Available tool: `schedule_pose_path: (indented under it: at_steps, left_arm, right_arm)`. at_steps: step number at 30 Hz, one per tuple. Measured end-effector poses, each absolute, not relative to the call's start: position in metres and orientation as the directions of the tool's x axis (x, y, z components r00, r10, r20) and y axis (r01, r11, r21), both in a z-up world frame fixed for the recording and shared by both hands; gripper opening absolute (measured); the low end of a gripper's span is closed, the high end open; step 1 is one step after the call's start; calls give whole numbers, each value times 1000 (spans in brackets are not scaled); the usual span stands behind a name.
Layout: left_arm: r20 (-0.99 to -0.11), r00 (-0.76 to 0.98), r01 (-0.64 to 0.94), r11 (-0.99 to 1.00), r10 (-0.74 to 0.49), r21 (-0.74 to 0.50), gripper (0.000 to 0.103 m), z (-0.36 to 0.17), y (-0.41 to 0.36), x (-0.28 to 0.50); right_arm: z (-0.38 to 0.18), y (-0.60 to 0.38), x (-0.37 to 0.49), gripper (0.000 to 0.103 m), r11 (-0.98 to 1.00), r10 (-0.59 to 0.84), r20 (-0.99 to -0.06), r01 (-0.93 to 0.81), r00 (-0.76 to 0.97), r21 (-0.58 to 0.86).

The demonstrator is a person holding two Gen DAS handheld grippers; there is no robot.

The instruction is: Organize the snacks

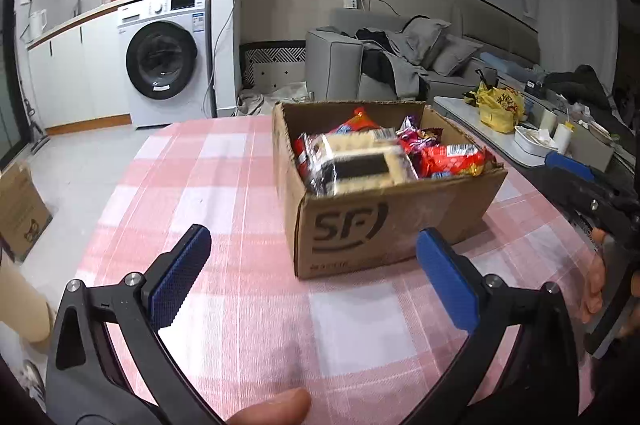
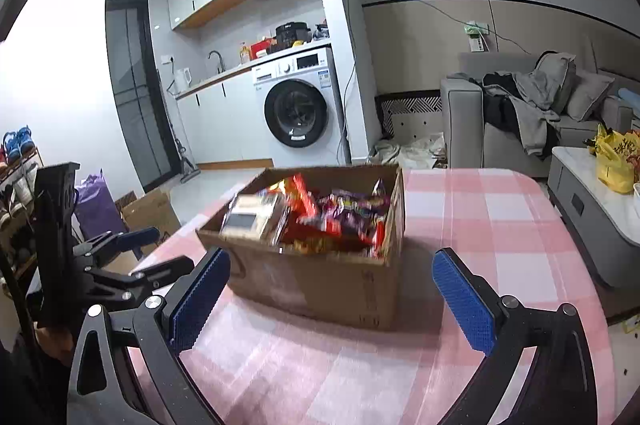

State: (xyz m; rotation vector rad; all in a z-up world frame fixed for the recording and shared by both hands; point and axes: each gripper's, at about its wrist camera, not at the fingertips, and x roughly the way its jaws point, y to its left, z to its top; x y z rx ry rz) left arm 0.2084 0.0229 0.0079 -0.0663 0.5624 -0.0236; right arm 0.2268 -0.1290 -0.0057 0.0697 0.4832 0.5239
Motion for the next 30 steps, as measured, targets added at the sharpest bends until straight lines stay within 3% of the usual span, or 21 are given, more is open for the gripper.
schedule_pose_path:
  at_steps: [9,30]
  left_arm:
    - [-475,880,-19,999,-5,-46,102,-3,23,186]
    - [-474,880,-66,994,16,-90,102,-19,33,200]
  right_arm:
    - [-23,-132,211,103,859,510,-383,-476,770,186]
    - [-33,-138,208,103,870,494,-329,-459,805,182]
